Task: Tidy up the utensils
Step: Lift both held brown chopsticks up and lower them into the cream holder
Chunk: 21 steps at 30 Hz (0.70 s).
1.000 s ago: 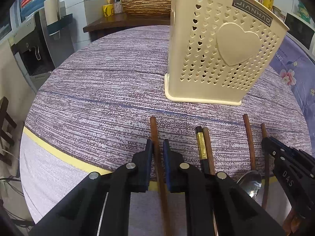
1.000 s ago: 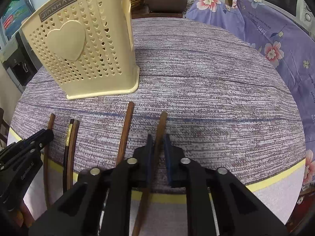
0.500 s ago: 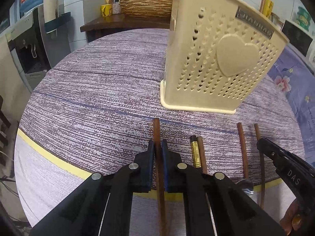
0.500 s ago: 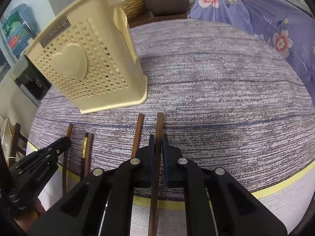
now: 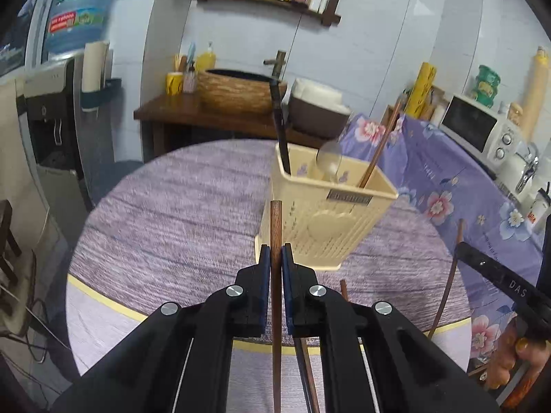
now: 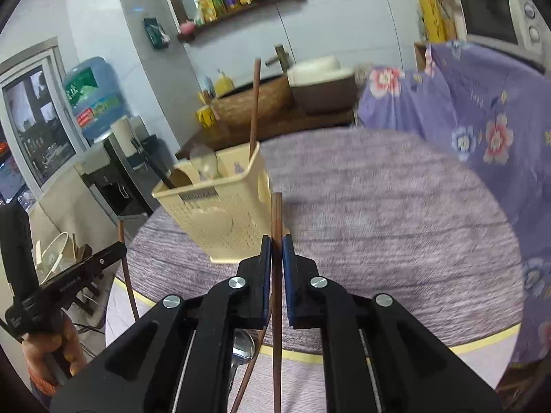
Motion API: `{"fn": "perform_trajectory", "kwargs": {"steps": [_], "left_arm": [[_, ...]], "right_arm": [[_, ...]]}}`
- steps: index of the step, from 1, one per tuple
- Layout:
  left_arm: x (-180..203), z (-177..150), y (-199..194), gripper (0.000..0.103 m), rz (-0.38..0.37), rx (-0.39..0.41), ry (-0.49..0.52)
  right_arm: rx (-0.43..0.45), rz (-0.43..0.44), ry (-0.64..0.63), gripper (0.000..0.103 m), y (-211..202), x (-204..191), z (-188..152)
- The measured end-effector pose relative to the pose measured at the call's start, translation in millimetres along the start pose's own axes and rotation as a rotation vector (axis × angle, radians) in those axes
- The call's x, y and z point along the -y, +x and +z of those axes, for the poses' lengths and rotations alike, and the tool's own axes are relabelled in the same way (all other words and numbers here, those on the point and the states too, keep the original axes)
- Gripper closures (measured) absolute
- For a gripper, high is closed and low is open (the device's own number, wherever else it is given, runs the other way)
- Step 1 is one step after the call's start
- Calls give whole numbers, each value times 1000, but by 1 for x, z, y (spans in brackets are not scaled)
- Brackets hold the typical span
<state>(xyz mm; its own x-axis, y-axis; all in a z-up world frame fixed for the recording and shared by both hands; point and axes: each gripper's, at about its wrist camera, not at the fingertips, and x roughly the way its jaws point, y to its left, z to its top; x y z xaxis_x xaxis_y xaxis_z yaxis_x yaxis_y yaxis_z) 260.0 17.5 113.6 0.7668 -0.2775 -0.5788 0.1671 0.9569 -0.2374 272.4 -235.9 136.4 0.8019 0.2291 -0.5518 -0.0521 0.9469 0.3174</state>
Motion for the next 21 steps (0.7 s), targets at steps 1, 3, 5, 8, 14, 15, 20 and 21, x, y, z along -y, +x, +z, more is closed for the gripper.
{"fn": "perform_trajectory", "kwargs": {"steps": [1,3,5,8,14,15,20,21], "left_arm": [[-1,4,-3,95,-2,10,3],[-2,12,-11,95,1,35,9],[-5,17,-13,95,-1,47,7],[-5,21,-18,95,3,62,16],[-6,23,-20,95,13,74,30],[-6,22,-21,95,13,75,32],[-8,24,-24,95,4,79,28],[-8,25,-25,95,6,83,28]], "right_arm": [[12,6,-2,95,-7,0,5],[30,9,-14,95,-18,1,14],[39,0,-26,95,-25,0,19],[46,-4,-50,95,-29,-3,23],[42,-9,-70,96,-29,-4,23],[40,-6,-70,96,-29,-4,23],[43,-5,-78,96,-32,-3,25],[46,-4,-80,96,-32,-3,26]]}}
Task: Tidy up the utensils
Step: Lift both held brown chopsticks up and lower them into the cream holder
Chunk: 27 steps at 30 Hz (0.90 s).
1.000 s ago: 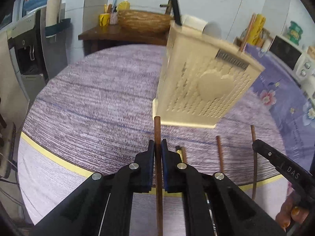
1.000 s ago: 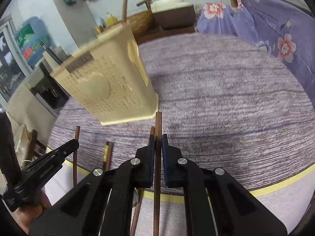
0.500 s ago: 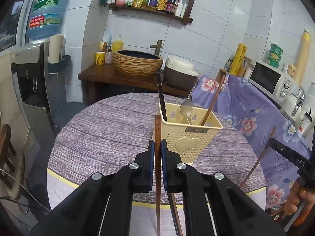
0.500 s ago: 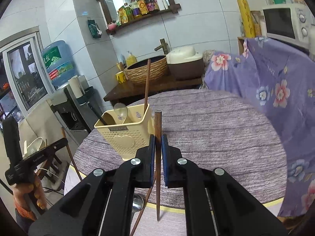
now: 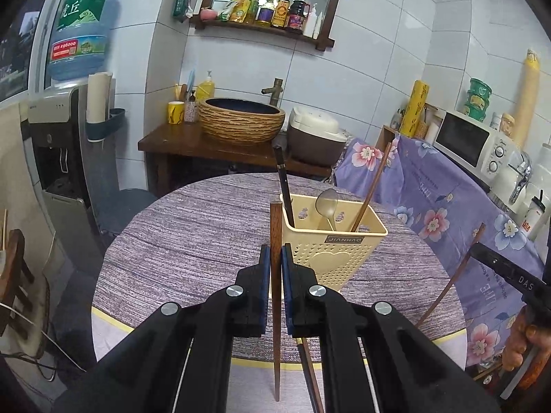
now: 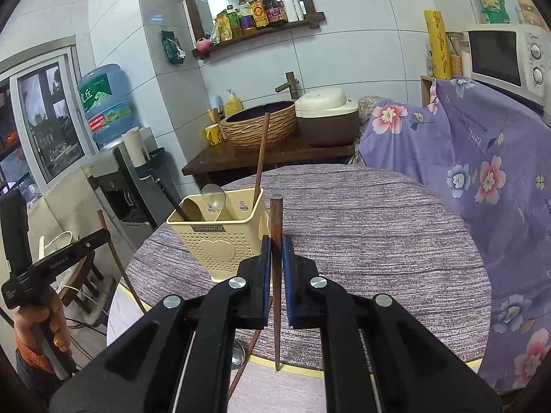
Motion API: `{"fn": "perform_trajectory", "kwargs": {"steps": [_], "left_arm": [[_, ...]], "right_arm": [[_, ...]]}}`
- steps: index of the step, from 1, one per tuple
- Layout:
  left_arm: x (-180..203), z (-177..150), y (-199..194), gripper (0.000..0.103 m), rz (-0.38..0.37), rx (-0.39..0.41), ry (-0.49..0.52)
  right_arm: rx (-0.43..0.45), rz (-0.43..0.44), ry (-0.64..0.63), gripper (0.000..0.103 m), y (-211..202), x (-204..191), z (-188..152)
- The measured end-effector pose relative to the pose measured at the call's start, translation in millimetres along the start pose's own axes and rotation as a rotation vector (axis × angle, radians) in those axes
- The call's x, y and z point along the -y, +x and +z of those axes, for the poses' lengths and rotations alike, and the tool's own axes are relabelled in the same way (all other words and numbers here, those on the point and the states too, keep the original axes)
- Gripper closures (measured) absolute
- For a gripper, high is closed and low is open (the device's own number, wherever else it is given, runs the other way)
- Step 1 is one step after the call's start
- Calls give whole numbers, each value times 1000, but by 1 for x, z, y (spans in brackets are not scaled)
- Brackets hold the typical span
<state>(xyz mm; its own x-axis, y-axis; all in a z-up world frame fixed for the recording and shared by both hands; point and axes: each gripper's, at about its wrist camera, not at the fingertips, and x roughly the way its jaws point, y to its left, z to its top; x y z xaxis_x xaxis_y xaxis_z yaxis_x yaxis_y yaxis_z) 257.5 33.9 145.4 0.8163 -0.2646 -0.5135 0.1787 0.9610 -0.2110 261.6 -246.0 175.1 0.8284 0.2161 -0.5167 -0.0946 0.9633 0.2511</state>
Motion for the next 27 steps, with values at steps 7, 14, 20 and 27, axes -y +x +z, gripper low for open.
{"fn": "perform_trajectory", "kwargs": {"steps": [7,14,20,27], "left_arm": [[3,19,-9,95,-10,32,15],[22,77,-38,95,-37,155,42],[45,136,-43,95,19,309,35],[58,149,2,95,53,336,14]], "right_arm": [[9,12,-13,96,-1,0,24],[84,40,-34,95,-15,-16,88],[222,36,-38,95,-27,-40,149],[243,5,-56,95,12,-60,163]]}}
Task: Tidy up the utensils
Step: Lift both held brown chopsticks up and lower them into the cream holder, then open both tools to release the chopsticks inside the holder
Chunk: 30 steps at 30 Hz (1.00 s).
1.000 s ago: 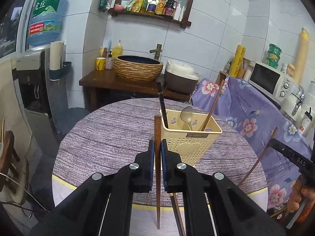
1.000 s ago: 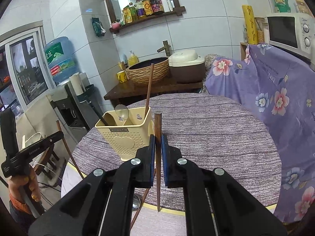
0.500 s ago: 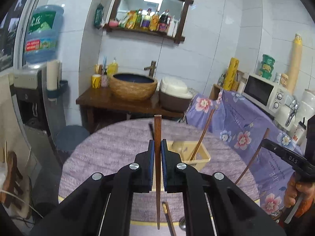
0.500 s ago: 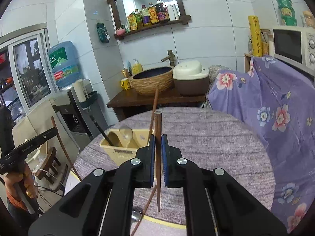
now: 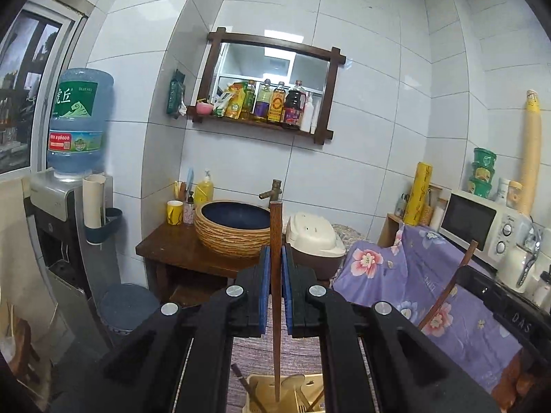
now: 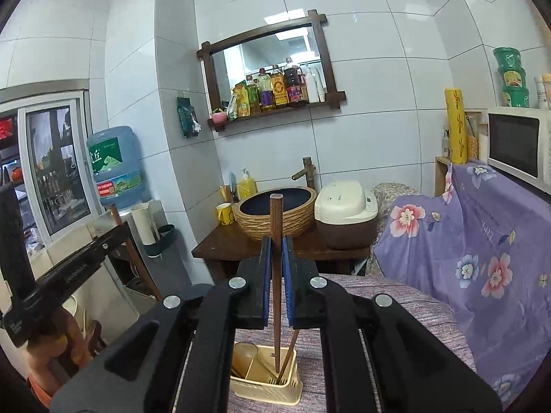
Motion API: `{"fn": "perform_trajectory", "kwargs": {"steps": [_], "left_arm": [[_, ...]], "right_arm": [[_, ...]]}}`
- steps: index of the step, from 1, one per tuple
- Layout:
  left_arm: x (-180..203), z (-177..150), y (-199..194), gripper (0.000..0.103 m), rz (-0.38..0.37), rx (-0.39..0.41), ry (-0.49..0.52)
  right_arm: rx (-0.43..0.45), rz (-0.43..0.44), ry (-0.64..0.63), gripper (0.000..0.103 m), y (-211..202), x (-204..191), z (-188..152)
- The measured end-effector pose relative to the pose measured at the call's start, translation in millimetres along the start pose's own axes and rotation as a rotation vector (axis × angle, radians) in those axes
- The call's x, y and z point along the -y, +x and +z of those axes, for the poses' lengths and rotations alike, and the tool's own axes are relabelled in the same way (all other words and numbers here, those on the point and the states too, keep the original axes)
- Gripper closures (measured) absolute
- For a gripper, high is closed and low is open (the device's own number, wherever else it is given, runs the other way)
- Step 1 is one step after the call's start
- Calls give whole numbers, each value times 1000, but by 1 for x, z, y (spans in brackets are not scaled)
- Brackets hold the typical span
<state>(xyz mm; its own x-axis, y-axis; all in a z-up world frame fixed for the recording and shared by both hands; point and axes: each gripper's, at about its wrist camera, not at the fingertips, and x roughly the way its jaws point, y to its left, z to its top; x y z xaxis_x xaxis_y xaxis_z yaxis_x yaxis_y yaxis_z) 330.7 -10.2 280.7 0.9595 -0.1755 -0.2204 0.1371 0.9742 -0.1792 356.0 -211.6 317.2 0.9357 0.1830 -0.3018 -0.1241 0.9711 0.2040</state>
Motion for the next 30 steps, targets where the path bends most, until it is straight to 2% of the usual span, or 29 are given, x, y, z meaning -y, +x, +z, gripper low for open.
{"fn": "perform_trajectory", "kwargs": {"steps": [6,12,16,23,25,26,27,28,29,30], "left_arm": [[-3,-48,31,95,-1,-96,5],[-12,-81,49,95,0,-184,2],[-13,-94,54,95,-1,-208,6],[-14,-103,57,94,-19,-231,15],[-12,-104,51,89,-22,-225,24],[-12,-105,46,75,-27,-219,26],[-12,-106,42,57,-28,-213,25],[-13,-107,35,50,-31,-204,21],[-15,-108,29,44,-35,-196,18],[-15,-110,25,43,-40,-199,22]], "right_arm": [[-98,-11,-4,95,43,1,-48],[-178,-13,17,95,69,7,-86],[-202,-16,23,95,77,9,-97],[-182,-20,20,95,72,9,-102],[-181,-15,18,94,70,8,-104],[-181,-16,18,93,68,8,-106],[-183,-13,17,91,65,8,-108],[-183,-10,14,90,62,7,-110],[-181,-10,6,83,59,6,-113],[-175,-14,-7,75,54,4,-116]]}}
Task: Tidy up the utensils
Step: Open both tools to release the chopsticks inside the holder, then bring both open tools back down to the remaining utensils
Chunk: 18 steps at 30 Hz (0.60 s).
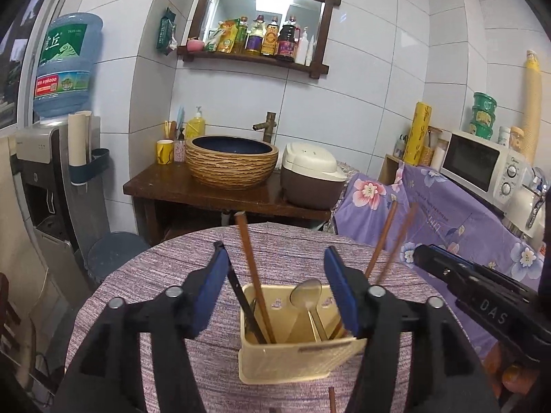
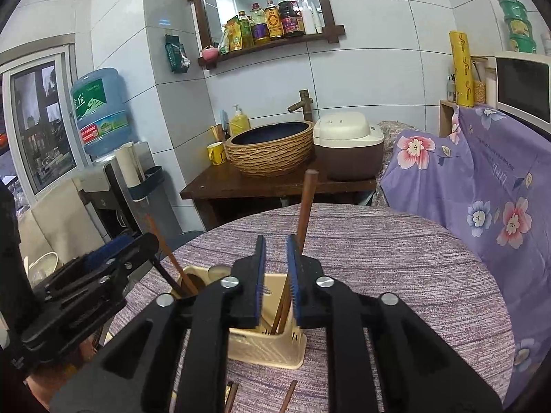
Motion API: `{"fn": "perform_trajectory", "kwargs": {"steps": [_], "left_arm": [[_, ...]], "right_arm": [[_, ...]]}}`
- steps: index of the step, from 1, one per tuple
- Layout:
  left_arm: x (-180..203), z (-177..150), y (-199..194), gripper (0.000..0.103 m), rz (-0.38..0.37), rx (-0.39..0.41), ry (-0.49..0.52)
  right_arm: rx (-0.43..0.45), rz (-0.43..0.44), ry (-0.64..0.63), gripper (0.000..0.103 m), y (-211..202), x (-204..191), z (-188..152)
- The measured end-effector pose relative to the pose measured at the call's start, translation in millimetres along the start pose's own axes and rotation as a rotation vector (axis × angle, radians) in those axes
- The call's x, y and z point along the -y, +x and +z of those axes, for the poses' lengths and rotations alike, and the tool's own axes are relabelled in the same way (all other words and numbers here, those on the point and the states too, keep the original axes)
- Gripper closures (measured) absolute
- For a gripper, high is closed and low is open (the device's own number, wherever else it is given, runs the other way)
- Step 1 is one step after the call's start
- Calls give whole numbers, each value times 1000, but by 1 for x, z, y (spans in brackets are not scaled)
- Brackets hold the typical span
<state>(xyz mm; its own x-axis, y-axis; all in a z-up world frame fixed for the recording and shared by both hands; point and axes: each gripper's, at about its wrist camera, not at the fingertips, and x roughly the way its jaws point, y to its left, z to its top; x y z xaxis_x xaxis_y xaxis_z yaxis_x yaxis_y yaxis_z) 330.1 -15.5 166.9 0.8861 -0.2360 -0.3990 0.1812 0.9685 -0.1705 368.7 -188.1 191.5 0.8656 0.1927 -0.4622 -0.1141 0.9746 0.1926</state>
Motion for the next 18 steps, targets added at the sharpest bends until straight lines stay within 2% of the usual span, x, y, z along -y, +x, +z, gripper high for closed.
{"fn": "perform_trajectory", "kwargs": {"steps": [2,5,8,10,13,15,18], "left_arm": [[-2,-9,-8,40,0,-21,11],[-8,-26,-19,31,6,-48,-2],[-15,-53,-23,30,34,-116,13],[-21,-73,-23,30,55,-179,17],[-25,-106,-23,32,79,-262,33],[-24,-128,-24,39,93,-307,49],[-18,-157,-28,45,76,-369,74]], "right_arm": [[11,-17,-14,70,-8,-2,-9],[-8,-25,-10,64,-18,0,-28],[-60,-43,-1,57,-24,3,-53],[-105,-67,-10,55,-28,3,-78],[-182,-113,-22,45,-29,3,-114],[-239,-135,-16,41,-29,1,-142],[-324,-153,-13,40,-30,-2,-181]]}}
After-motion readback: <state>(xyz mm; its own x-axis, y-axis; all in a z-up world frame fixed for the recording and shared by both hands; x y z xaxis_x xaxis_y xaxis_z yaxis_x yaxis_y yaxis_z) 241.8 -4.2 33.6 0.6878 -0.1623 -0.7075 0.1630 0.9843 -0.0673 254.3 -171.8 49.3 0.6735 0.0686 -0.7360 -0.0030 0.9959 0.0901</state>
